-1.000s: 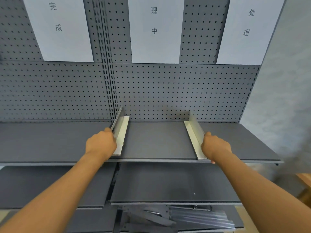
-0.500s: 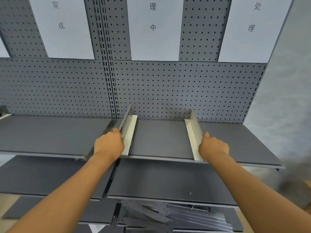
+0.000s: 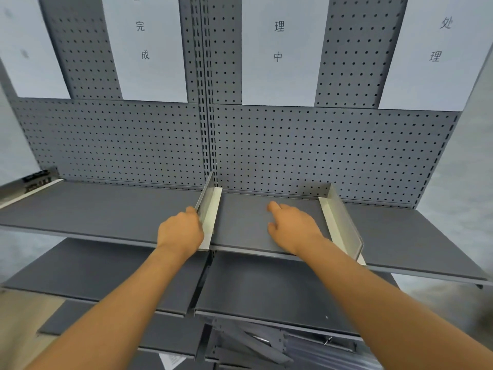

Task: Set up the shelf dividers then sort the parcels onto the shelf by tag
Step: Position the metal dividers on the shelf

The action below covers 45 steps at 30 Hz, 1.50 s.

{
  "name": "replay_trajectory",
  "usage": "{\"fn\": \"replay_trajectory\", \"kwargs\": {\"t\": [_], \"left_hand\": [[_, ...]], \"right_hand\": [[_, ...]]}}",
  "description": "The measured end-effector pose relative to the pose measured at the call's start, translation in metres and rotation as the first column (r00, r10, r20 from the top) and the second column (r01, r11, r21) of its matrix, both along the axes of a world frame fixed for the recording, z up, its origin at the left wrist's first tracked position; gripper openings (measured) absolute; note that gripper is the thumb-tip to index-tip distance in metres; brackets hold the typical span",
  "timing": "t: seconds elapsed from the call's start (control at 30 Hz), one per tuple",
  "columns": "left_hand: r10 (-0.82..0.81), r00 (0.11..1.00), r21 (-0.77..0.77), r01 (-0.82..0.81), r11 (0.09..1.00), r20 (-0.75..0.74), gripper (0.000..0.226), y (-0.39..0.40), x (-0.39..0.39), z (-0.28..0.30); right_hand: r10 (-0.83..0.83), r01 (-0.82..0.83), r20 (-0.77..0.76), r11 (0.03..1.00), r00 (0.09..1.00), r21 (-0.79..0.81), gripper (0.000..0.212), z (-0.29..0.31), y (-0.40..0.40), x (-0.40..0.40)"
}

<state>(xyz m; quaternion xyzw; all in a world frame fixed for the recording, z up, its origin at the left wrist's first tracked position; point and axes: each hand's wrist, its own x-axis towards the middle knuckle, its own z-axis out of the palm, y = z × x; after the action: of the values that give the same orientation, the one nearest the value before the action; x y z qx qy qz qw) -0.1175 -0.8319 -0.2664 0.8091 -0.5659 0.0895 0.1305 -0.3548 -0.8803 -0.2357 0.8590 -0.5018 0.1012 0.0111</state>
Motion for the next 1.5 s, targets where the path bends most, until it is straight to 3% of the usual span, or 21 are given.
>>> {"fn": "replay_trajectory", "kwargs": {"t": [0.43,0.83,1.13,1.5], "left_hand": [[-0.106,0.992,0.076,0.101,0.992,0.067,0.015,-0.011,0.057,-0.008],[-0.109,0.993,0.097,0.112,0.989,-0.034,0.021,-0.025,0.073,-0.027],[-0.175,0.981,0.091,0.182,0.979,-0.083,0.019,-0.032,0.074,-0.025],[-0.113,0.991,0.157,0.124,0.980,-0.076,0.023,-0.032,0.059,-0.019]], "right_hand": [[-0.045,0.051,-0.047,0.988,0.998,0.147,0.039,-0.001,0.019,0.073],[-0.167,0.168,-0.023,0.963,0.986,0.210,0.039,-0.005,0.025,0.063],[-0.165,0.162,-0.011,0.954,0.986,0.253,0.041,-0.012,0.019,0.069],[-0.188,0.182,-0.003,0.949,0.982,0.258,0.042,-0.013,0.015,0.059]]}}
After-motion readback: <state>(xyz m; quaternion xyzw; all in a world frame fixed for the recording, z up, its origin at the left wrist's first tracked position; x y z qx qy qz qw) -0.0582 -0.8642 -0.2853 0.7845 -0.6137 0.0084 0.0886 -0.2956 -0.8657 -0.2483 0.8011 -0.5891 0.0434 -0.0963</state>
